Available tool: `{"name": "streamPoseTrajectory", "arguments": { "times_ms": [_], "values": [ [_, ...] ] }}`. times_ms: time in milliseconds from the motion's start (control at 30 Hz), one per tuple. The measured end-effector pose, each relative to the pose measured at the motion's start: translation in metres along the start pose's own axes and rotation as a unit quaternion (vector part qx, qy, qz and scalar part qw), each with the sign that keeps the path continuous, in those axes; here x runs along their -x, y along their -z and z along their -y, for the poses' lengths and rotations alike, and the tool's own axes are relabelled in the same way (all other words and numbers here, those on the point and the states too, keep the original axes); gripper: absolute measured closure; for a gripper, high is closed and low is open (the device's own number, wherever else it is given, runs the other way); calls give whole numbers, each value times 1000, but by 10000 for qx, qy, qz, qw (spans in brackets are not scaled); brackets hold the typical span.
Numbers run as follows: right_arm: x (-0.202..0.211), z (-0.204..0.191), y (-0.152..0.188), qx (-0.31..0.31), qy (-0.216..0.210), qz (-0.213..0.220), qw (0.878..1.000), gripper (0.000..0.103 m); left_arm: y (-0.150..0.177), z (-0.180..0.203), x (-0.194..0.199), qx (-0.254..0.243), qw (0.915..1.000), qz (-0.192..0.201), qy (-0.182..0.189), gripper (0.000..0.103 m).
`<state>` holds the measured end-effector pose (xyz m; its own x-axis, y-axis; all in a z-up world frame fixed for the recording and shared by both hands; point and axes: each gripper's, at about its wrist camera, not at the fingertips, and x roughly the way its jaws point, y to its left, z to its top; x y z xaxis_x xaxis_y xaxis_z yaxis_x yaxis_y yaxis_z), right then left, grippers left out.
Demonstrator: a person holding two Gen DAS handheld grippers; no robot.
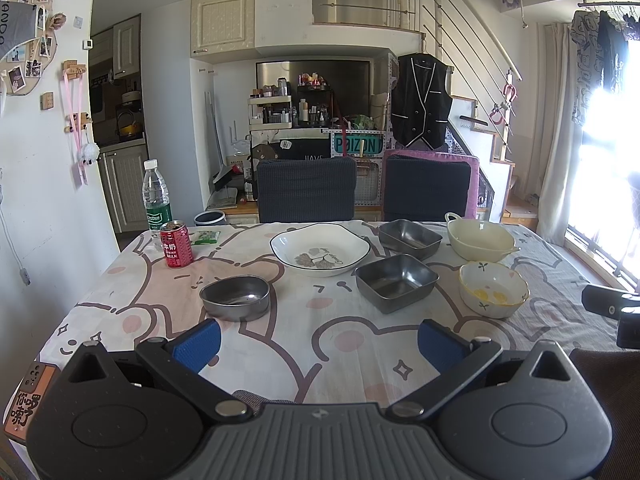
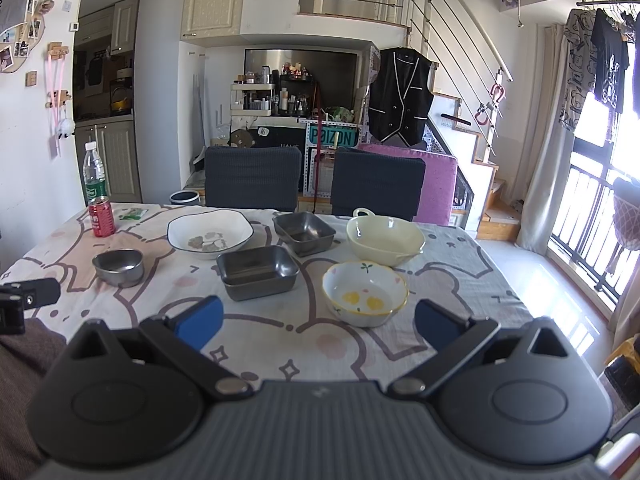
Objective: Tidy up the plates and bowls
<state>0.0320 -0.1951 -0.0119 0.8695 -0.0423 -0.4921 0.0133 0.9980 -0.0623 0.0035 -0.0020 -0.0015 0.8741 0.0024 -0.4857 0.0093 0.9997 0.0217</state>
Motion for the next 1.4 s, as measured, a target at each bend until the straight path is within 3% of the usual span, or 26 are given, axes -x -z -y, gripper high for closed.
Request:
{"name": "streamPoseTrajectory", "arguments": {
  "times_ms": [833, 1100, 1400],
  "values": [
    [-4, -9, 10, 225, 5, -147, 9996, 0, 4, 4, -2, 12, 9999, -114, -115, 0],
    [-14, -6, -10, 367, -161, -143, 9991, 0, -26, 0, -13, 19, 9999, -99, -126, 0],
    [-58, 1, -44, 424, -380, -31, 9984, 0, -69, -9, -58, 241, 9992, -198, -266, 0]
  ]
}}
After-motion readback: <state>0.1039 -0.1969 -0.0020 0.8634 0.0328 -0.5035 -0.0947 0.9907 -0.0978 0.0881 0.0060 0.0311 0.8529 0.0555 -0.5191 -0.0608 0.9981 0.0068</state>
